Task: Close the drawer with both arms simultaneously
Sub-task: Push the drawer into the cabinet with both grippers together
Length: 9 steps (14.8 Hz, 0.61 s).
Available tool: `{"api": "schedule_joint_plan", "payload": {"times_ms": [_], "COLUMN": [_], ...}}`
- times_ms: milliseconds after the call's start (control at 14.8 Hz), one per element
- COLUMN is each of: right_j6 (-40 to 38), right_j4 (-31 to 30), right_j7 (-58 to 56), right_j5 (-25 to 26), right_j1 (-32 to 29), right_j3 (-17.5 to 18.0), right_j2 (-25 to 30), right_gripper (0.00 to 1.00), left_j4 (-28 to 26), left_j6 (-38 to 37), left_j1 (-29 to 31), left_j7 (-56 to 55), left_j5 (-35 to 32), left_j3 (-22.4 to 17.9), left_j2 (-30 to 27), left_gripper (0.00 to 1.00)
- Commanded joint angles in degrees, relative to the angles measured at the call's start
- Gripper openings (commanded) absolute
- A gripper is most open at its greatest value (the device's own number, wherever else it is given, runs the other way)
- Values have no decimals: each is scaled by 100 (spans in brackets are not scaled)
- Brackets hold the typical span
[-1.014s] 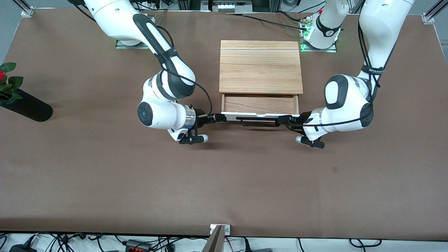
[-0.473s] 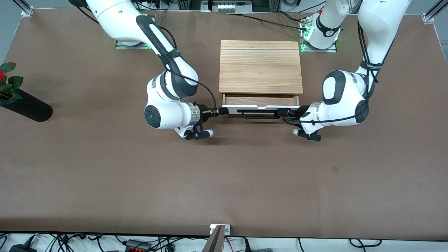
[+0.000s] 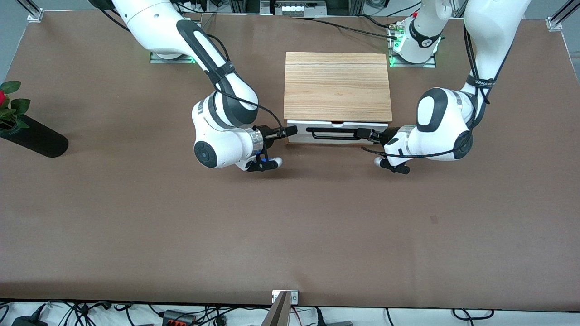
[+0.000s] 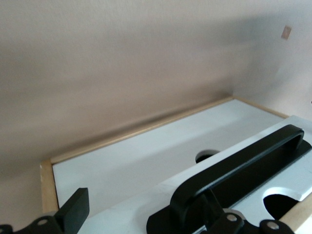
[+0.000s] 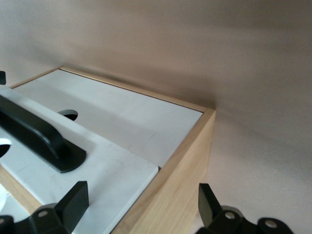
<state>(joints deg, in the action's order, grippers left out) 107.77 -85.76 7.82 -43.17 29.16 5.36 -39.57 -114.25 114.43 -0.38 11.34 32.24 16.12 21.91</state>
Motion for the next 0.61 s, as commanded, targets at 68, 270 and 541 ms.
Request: {"api": "schedule_joint_plan", "payload": {"times_ms": [68, 270, 541], "right_j6": [-432, -555, -547], "right_j4": [68, 68, 68], "right_j7": [-96, -105, -105], "right_j5": [-147, -165, -165], "right_j1": [-24, 11, 117], "right_j3": [185, 202, 220], "right_j2": [-42, -112, -253], "right_gripper": [100, 100, 100], "left_j4": [-141, -124, 226], "left_j6": [-219, -228, -350], "left_j1": [108, 117, 125], "left_j7": [105, 97, 79], "left_j5": [177, 177, 107], "left_j3": [41, 41, -20], "left_j2": [-196, -187, -204], "left_gripper": [100, 100, 100]}}
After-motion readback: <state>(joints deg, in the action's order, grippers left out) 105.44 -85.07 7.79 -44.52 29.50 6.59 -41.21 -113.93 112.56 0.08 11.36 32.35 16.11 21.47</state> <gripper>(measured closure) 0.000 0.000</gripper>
